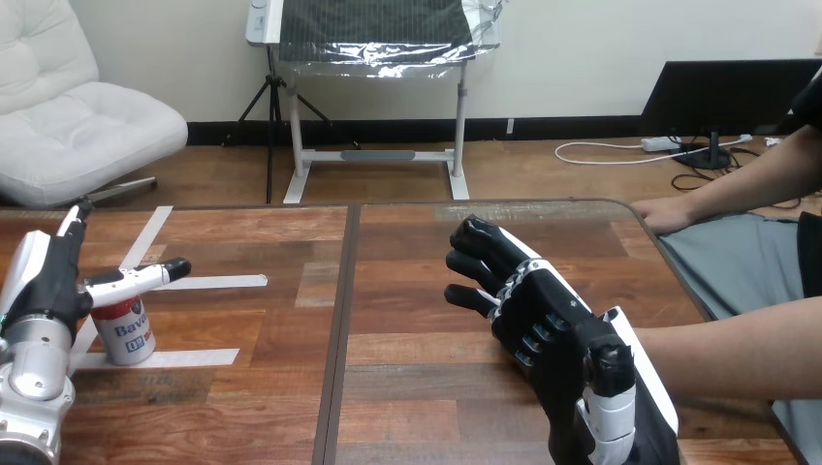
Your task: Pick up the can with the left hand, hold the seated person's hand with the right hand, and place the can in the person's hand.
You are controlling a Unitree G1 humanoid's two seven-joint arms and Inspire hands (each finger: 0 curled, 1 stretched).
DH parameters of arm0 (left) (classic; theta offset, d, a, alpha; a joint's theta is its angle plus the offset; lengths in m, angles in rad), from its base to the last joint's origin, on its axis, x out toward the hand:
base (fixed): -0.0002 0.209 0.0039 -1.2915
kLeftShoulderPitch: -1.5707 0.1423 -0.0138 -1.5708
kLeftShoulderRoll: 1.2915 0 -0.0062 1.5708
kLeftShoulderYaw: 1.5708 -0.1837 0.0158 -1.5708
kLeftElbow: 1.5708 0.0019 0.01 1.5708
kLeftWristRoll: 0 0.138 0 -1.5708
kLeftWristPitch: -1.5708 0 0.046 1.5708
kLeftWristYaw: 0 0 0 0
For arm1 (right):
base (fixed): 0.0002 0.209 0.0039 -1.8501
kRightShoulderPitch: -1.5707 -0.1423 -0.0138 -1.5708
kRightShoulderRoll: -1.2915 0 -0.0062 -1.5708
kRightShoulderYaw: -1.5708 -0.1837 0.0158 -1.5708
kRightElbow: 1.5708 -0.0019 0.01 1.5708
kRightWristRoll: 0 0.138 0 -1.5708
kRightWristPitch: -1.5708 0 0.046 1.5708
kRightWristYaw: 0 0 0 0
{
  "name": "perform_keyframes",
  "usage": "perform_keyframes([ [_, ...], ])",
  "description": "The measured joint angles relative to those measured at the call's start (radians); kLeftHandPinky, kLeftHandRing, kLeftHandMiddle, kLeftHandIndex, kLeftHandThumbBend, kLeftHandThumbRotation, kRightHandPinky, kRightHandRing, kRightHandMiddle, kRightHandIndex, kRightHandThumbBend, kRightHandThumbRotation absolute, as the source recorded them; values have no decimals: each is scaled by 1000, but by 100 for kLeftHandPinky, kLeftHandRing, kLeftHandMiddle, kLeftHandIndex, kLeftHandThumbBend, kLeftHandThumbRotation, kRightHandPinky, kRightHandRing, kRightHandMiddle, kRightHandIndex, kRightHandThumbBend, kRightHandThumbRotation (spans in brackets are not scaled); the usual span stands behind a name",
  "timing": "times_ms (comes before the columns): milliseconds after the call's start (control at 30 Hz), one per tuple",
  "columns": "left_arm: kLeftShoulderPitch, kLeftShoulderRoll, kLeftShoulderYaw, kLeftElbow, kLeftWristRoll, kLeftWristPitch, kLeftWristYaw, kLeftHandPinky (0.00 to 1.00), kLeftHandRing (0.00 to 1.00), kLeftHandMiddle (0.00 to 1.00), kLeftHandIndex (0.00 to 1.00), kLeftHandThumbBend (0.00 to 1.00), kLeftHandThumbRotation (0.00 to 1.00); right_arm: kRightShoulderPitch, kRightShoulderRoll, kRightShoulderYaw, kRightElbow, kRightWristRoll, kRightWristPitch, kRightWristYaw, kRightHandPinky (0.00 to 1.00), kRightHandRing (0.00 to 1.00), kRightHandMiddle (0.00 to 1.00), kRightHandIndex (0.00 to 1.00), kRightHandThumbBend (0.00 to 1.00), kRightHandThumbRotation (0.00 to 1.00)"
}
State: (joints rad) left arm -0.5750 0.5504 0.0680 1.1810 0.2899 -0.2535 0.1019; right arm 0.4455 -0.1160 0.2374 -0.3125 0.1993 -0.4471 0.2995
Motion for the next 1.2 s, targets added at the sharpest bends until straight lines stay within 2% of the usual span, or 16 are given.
perform_keyframes([
  [467,-23,6,-27,25,1,53,-17,85,95,95,96,99,35,0,-1,-1,-7,0,0,0,84,90,90,88,97,100],
  [967,-31,26,-61,47,5,120,-56,86,95,95,95,95,36,1,-2,-2,-28,0,0,0,83,90,90,88,97,100],
  [1200,-31,30,-71,63,16,135,-56,86,94,94,93,93,33,5,-3,-3,-37,1,0,2,83,90,90,88,97,100],
])
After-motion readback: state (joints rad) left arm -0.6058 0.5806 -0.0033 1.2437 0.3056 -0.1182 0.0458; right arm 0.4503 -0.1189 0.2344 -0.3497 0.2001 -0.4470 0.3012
